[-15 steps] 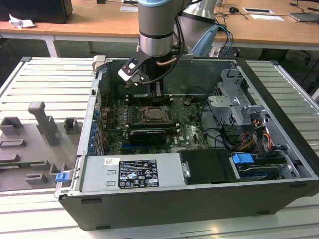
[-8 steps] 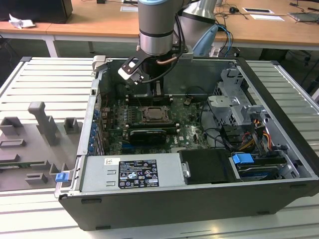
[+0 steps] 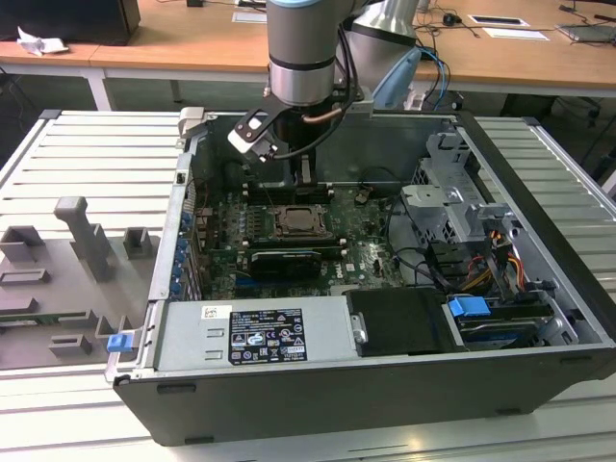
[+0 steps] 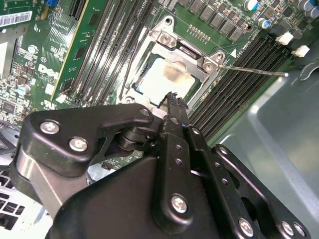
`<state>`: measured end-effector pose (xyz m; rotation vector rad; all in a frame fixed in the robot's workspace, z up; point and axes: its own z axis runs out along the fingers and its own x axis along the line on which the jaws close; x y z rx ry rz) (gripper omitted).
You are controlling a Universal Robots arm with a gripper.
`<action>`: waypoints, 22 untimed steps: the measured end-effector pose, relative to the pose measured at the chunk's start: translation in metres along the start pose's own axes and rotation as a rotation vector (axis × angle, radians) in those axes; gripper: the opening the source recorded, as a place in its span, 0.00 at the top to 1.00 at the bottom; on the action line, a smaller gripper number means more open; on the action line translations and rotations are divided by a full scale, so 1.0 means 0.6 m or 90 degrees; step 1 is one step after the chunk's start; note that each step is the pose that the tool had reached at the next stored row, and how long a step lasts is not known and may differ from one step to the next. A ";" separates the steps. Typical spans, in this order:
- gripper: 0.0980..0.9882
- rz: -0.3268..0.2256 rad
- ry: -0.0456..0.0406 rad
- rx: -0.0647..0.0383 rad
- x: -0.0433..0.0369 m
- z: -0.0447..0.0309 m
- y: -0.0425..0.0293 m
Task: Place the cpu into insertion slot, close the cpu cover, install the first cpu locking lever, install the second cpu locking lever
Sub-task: 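Install the first cpu locking lever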
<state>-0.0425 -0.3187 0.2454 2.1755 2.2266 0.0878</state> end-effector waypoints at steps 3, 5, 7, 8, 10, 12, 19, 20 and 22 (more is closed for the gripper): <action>0.99 0.000 0.0000 0.000 0.000 -0.001 0.000; 0.99 0.000 -0.0001 0.000 0.000 -0.002 0.000; 0.99 0.000 0.0000 0.000 0.000 -0.004 0.000; 0.99 0.000 0.0001 0.000 0.000 -0.004 0.000; 0.99 0.000 0.0000 0.000 0.000 -0.005 0.000; 0.99 0.000 0.0000 0.000 0.000 -0.005 0.000; 0.99 0.000 0.0000 0.000 0.000 -0.011 0.001; 0.99 0.000 0.0000 0.000 0.000 -0.011 0.001; 0.99 0.000 0.0000 0.000 0.000 -0.012 0.001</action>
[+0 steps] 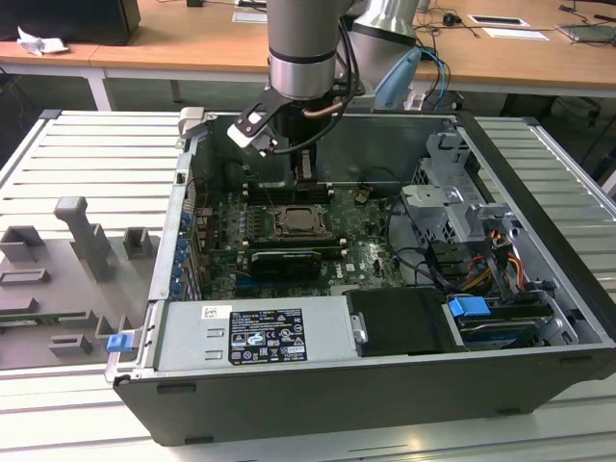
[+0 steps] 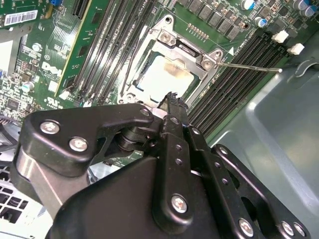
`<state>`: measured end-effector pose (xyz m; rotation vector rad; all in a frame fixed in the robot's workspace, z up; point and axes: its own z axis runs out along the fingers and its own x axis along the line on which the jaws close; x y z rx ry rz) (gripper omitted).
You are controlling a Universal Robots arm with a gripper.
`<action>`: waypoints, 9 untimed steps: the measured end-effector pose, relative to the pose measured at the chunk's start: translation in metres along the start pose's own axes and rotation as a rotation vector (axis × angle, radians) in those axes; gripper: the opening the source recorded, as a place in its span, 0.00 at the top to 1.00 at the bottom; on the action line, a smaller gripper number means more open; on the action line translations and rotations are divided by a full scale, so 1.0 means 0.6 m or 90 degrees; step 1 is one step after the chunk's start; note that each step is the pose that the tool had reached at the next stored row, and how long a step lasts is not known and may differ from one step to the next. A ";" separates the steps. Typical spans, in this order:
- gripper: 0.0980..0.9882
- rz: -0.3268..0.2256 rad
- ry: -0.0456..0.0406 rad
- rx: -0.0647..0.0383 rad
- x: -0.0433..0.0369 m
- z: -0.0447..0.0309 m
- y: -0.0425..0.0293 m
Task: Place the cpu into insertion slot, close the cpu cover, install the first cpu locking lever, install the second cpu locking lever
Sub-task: 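Install the first cpu locking lever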
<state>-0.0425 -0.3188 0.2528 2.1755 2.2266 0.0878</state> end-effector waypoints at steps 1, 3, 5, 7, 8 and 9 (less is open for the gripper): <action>0.99 0.000 0.0000 0.000 0.000 0.000 0.000; 0.99 0.000 -0.0001 0.000 0.000 -0.002 0.000; 0.99 0.000 -0.0001 0.000 0.000 -0.004 0.000; 0.99 0.000 0.0000 0.000 0.000 -0.008 0.000; 0.99 0.000 0.0000 0.000 0.000 -0.009 0.001; 0.99 0.000 0.0000 0.000 0.000 -0.011 0.001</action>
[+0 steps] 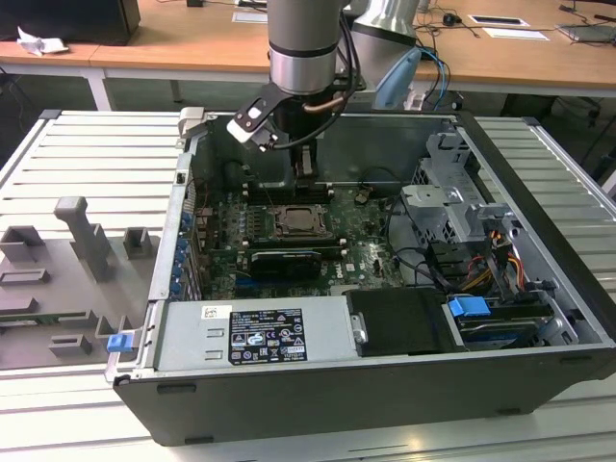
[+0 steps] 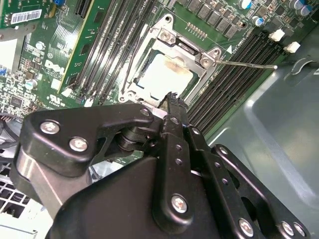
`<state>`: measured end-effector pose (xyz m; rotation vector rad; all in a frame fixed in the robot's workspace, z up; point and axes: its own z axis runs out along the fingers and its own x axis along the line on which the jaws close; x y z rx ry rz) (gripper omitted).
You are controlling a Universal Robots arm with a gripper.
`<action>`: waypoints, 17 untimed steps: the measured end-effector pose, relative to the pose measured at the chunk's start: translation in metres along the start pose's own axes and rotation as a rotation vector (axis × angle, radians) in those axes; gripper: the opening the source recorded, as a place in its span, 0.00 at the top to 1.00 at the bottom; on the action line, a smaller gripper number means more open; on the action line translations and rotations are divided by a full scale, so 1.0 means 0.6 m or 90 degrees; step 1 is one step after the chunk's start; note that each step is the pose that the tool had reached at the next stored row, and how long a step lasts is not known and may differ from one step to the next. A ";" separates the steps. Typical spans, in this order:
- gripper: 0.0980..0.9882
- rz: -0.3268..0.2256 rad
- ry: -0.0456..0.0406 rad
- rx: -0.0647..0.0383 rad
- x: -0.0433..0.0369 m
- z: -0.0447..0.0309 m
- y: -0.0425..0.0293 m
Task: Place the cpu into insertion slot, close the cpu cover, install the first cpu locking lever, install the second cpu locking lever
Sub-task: 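Install the first cpu locking lever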
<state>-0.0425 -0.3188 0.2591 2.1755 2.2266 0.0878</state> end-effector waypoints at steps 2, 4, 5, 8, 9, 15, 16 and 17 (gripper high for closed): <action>0.99 0.000 0.0000 0.000 0.000 -0.003 0.000; 0.99 0.000 0.0000 0.000 0.000 -0.005 0.000; 0.99 0.000 0.0001 0.000 0.000 -0.005 0.000; 0.99 -0.016 0.0009 0.000 0.000 -0.005 0.000; 0.99 -0.027 0.0015 0.001 0.000 -0.005 0.000; 0.99 -0.124 0.0044 0.003 0.000 -0.005 0.000; 0.99 -0.135 0.0045 0.003 0.000 -0.005 0.000; 0.99 -0.139 0.0044 0.003 0.000 -0.006 0.000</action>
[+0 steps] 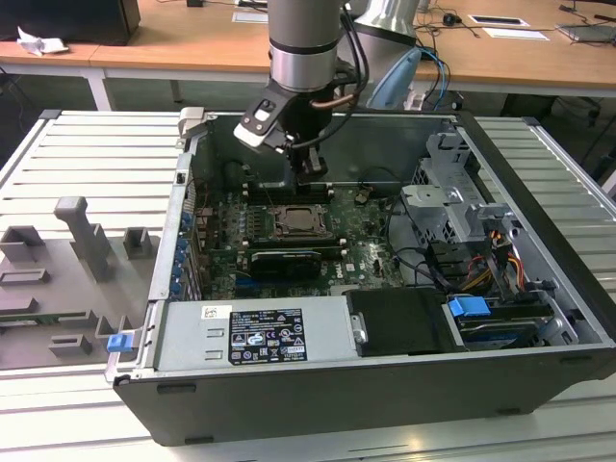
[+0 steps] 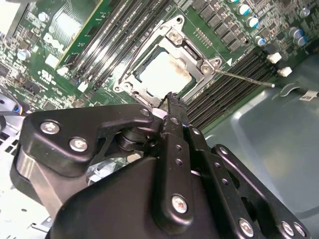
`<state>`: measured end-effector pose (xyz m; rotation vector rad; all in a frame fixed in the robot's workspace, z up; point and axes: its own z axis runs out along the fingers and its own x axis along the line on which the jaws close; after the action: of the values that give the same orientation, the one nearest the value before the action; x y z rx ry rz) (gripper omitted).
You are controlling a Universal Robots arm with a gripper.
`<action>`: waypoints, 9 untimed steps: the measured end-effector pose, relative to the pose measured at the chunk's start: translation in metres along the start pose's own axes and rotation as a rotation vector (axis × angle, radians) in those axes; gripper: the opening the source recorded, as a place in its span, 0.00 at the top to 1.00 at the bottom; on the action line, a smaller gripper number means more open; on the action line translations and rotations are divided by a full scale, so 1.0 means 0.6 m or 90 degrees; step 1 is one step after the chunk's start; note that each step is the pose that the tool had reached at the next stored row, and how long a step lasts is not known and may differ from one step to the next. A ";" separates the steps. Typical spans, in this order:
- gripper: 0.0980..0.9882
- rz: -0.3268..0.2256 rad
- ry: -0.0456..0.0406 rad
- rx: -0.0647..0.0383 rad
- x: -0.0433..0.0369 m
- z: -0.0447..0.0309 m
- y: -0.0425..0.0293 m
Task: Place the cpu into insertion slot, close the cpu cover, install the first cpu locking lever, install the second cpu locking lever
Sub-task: 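Install the first cpu locking lever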
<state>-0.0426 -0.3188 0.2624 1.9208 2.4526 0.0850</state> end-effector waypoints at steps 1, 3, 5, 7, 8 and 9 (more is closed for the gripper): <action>0.99 -0.005 0.0000 0.000 0.000 0.000 0.000; 0.99 -0.009 0.0001 0.000 0.000 0.000 0.000; 0.99 -0.012 0.0002 0.000 0.000 0.000 0.000; 0.99 -0.018 0.0006 0.000 0.000 0.000 0.000; 0.99 -0.025 0.0010 0.000 0.000 0.000 0.000; 0.99 -0.030 0.0013 0.000 0.000 0.000 0.000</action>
<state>-0.0425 -0.3187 0.2624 1.8632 2.4977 0.0851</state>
